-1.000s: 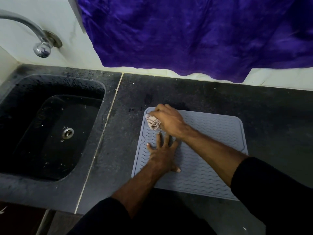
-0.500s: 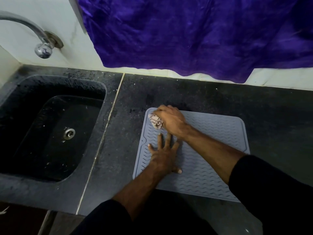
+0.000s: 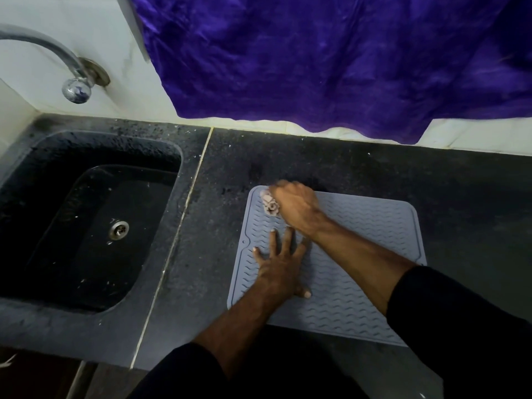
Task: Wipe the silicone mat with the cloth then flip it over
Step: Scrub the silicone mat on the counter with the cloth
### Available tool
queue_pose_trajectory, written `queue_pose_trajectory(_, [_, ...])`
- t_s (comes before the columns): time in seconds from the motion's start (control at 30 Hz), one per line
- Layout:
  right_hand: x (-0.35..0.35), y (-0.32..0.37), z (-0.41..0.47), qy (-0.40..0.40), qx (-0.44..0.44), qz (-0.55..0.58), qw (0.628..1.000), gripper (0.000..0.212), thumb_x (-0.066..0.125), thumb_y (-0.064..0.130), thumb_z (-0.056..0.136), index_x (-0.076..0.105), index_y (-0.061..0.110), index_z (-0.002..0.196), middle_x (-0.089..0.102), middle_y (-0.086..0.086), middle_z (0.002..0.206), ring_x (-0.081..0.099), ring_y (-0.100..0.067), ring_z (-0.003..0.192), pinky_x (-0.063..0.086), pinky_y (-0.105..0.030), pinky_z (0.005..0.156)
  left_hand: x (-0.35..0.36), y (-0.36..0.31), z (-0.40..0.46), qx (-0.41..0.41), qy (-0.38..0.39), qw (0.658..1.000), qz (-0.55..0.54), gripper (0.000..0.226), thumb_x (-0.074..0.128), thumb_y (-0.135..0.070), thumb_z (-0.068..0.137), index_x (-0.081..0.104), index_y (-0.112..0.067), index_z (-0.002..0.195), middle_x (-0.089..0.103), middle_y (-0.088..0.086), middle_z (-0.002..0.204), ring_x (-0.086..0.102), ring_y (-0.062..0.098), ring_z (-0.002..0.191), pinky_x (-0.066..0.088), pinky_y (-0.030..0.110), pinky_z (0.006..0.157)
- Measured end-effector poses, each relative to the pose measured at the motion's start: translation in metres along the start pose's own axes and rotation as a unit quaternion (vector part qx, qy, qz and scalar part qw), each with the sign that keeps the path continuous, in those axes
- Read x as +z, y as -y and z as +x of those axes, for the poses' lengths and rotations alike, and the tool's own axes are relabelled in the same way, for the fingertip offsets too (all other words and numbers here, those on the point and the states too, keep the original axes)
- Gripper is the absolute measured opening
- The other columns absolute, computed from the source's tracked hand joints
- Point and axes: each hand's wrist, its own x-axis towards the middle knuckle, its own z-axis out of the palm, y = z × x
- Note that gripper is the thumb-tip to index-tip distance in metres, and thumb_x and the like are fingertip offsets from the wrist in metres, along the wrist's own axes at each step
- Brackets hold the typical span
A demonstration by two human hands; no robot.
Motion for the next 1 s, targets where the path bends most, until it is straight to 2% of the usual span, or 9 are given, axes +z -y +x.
queue_pose_trajectory(0.07, [-0.003,0.016,0.016,-0.015,-0.056,0.006,0.998,0.044,0.061,0.01,0.086,0.054,0.018,0.129,0.057,-0.004,0.128,0.055,-0.028,0.113,0.044,-0.035,0.091,-0.001,0.0,0.0,0.0,0.004,1.0,0.0,0.122,0.074,-0.054,0.072,-0.016,-0.031,0.151,-0.033,0.004,0.155,-0.032,0.037,0.139,-0.003,0.076,0.105])
queue_pose_trajectory(0.17, [0.002,0.039,0.028,0.029,-0.082,-0.022,0.996,0.042,0.065,0.009,0.083,0.059,0.015,0.124,0.058,-0.003,0.127,0.054,-0.028,0.114,0.044,-0.038,0.095,-0.003,-0.002,-0.002,-0.004,0.017,1.0,-0.002,0.12,0.073,-0.054,0.074,-0.013,-0.025,0.152,-0.028,0.007,0.157,-0.033,0.038,0.139,-0.005,0.075,0.105])
queue_pose_trajectory(0.3, [0.009,0.023,0.016,0.032,-0.027,-0.047,0.998,0.045,0.066,0.016,0.084,0.056,0.016,0.128,0.055,-0.004,0.131,0.05,-0.028,0.121,0.041,-0.038,0.1,-0.005,-0.001,-0.003,0.0,0.002,1.0,-0.007,0.12,0.074,-0.052,0.074,-0.013,-0.028,0.152,-0.03,0.007,0.156,-0.032,0.037,0.139,-0.005,0.075,0.105])
queue_pose_trajectory(0.47, [0.0,-0.009,0.004,0.071,0.068,-0.074,0.992,0.037,0.063,0.017,0.088,0.058,0.016,0.125,0.06,-0.008,0.123,0.054,-0.029,0.114,0.046,-0.039,0.09,-0.005,-0.001,-0.006,0.007,-0.001,1.0,-0.008,0.12,0.075,-0.051,0.074,-0.017,-0.035,0.15,-0.039,0.002,0.152,-0.033,0.037,0.139,-0.003,0.075,0.105])
queue_pose_trajectory(0.53, [0.001,-0.01,0.007,0.055,0.044,-0.056,0.996,0.041,0.064,0.017,0.086,0.057,0.019,0.126,0.059,-0.007,0.124,0.054,-0.029,0.114,0.044,-0.039,0.093,-0.005,-0.001,-0.005,0.008,-0.002,1.0,-0.01,0.12,0.075,-0.051,0.074,-0.017,-0.035,0.15,-0.039,0.002,0.152,-0.033,0.037,0.139,-0.003,0.076,0.105])
queue_pose_trajectory(0.63, [0.005,0.008,0.015,0.04,-0.042,-0.023,0.998,0.052,0.064,0.012,0.085,0.051,0.017,0.134,0.05,-0.005,0.14,0.043,-0.031,0.129,0.037,-0.042,0.107,-0.005,-0.001,-0.003,0.005,0.007,1.0,-0.004,0.119,0.074,-0.052,0.074,-0.016,-0.032,0.151,-0.035,0.004,0.154,-0.033,0.038,0.139,-0.004,0.075,0.105])
queue_pose_trajectory(0.73, [0.015,0.017,0.011,0.04,-0.066,-0.023,0.997,0.048,0.061,0.011,0.088,0.051,0.017,0.135,0.047,-0.004,0.142,0.043,-0.031,0.129,0.039,-0.041,0.106,-0.003,-0.001,-0.002,-0.001,0.011,1.0,-0.007,0.119,0.074,-0.052,0.074,-0.012,-0.028,0.152,-0.03,0.006,0.156,-0.033,0.037,0.139,-0.006,0.075,0.105])
queue_pose_trajectory(0.87, [0.015,-0.016,-0.014,0.015,-0.022,-0.029,0.999,0.04,0.048,0.016,0.096,0.05,0.019,0.136,0.048,-0.001,0.143,0.044,-0.025,0.129,0.036,-0.035,0.108,-0.001,0.0,-0.001,0.0,-0.001,1.0,-0.009,0.121,0.075,-0.052,0.072,-0.016,-0.036,0.15,-0.037,0.001,0.153,-0.034,0.035,0.139,-0.005,0.075,0.105])
queue_pose_trajectory(1.0, [0.004,-0.038,-0.035,0.033,0.047,-0.027,0.998,0.046,0.058,0.016,0.091,0.05,0.018,0.136,0.053,-0.004,0.138,0.049,-0.026,0.125,0.041,-0.036,0.103,-0.002,0.0,-0.002,0.005,-0.002,1.0,-0.01,0.121,0.076,-0.052,0.072,-0.017,-0.037,0.149,-0.039,0.0,0.152,-0.034,0.036,0.138,-0.004,0.075,0.105])
